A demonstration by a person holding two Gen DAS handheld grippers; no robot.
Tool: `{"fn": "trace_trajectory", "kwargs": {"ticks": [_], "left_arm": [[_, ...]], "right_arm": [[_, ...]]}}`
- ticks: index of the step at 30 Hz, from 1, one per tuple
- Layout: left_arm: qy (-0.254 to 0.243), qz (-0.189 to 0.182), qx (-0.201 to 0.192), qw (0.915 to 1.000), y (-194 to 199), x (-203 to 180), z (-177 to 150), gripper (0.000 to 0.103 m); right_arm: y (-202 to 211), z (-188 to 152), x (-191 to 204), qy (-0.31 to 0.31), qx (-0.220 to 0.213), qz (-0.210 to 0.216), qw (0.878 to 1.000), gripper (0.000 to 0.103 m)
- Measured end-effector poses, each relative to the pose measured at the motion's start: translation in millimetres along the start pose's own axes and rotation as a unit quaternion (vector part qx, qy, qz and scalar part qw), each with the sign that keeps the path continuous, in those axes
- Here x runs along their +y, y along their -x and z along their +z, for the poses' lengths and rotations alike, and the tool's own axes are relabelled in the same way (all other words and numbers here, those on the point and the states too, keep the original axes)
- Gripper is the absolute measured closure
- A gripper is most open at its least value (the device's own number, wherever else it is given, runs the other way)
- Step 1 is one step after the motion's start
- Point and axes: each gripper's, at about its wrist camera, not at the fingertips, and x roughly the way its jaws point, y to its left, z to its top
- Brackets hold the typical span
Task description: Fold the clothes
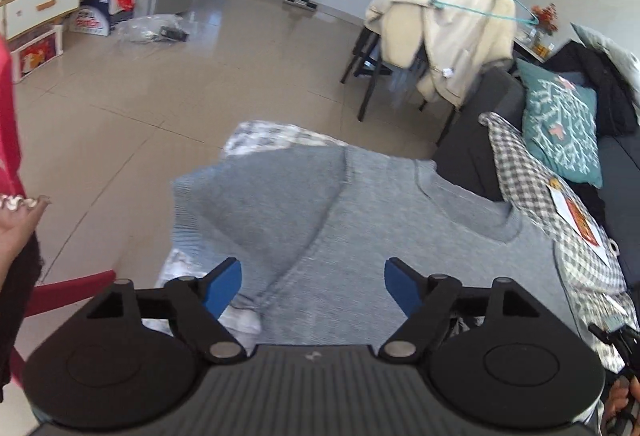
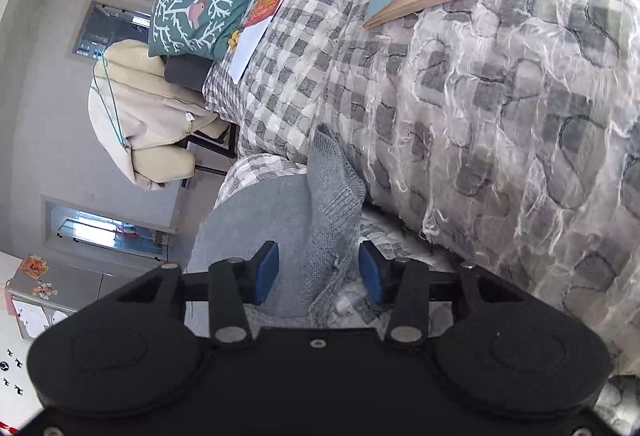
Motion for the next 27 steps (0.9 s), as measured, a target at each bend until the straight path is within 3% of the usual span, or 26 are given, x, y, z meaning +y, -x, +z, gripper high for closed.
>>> {"fn": "trace_trajectory", "kwargs": {"ticks": [3, 7, 11, 13, 16, 19, 21, 22, 25, 27], "left_arm": [[-0.033, -0.032, 0.027, 0.9986, -21, -32, -1, 0.024], [-0.06, -0.082, 0.07, 0.9924, -46, -76, -1, 0.022], [-0.082, -0.12, 0.099, 0.9843, -70, -115, 1, 0.022], [-0.095, -0.143, 0.101, 0.9799, -84, -138, 1, 0.022], [-0.089, -0.177, 0.116, 0.9733, -107, -158, 0, 0.022], [-0.07, -0.177, 0.136, 0.9724, -127, -169, -4, 0.022], [-0.075, -0.176, 0.122, 0.9738, -130, -176, -4, 0.022], [-0.078, -0.177, 0.119, 0.9739, -130, -179, -4, 0.022], [-0.076, -0.178, 0.118, 0.974, -138, -187, -5, 0.021], [-0.076, -0.176, 0.118, 0.9743, -139, -190, -3, 0.021]], "right_arm": [[2, -2, 9, 0.03, -0.011, 0.006, 0.999, 0.087], [9, -10, 36, 0.119, -0.034, 0.006, 0.992, 0.089], [15, -28, 75, 0.255, -0.04, 0.013, 0.966, 0.09], [17, -42, 91, 0.314, -0.035, 0.019, 0.949, 0.091], [12, -73, 114, 0.418, -0.005, 0.029, 0.908, 0.092], [4, -104, 129, 0.504, 0.033, 0.018, 0.863, 0.092], [1, -120, 133, 0.545, 0.046, -0.007, 0.837, 0.091], [1, -122, 132, 0.548, 0.044, -0.013, 0.835, 0.087], [7, -108, 121, 0.524, 0.005, -0.041, 0.851, 0.065], [10, -96, 113, 0.504, -0.016, -0.056, 0.862, 0.062]]}}
